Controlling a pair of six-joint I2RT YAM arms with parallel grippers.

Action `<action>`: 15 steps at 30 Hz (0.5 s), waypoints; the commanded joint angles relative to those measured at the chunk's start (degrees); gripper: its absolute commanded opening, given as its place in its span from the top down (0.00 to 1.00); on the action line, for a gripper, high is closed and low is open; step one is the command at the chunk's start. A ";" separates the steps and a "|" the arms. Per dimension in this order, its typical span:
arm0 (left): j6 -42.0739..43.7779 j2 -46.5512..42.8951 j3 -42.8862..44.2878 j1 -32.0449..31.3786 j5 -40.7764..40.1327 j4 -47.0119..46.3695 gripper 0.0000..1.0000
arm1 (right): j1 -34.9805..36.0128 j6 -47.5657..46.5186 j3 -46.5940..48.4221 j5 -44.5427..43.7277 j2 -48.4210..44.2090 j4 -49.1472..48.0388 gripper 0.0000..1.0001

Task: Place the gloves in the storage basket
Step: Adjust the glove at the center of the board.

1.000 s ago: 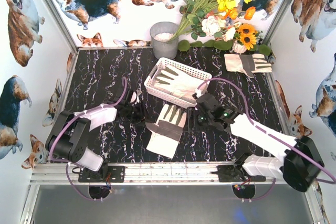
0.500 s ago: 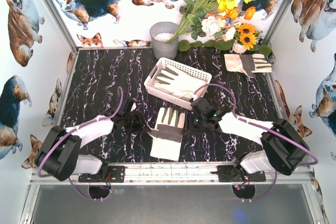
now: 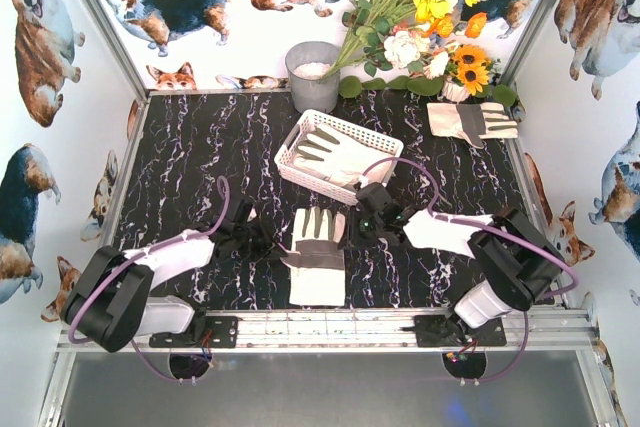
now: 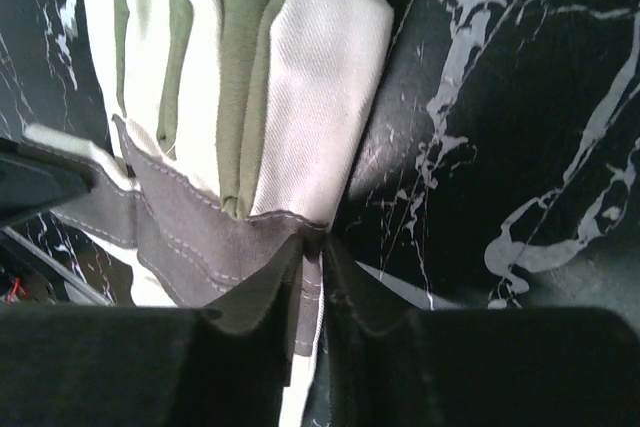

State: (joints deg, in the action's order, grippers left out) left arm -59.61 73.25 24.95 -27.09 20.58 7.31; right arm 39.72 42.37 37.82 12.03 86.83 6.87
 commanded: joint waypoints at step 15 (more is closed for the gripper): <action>5.13 -8.84 11.10 -0.79 -14.50 18.80 0.34 | 0.00 -4.01 6.96 -4.86 -19.03 18.61 0.50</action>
State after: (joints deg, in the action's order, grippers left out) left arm -57.65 69.82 29.23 -27.68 14.70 14.70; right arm 39.68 40.51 38.72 8.47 78.98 14.66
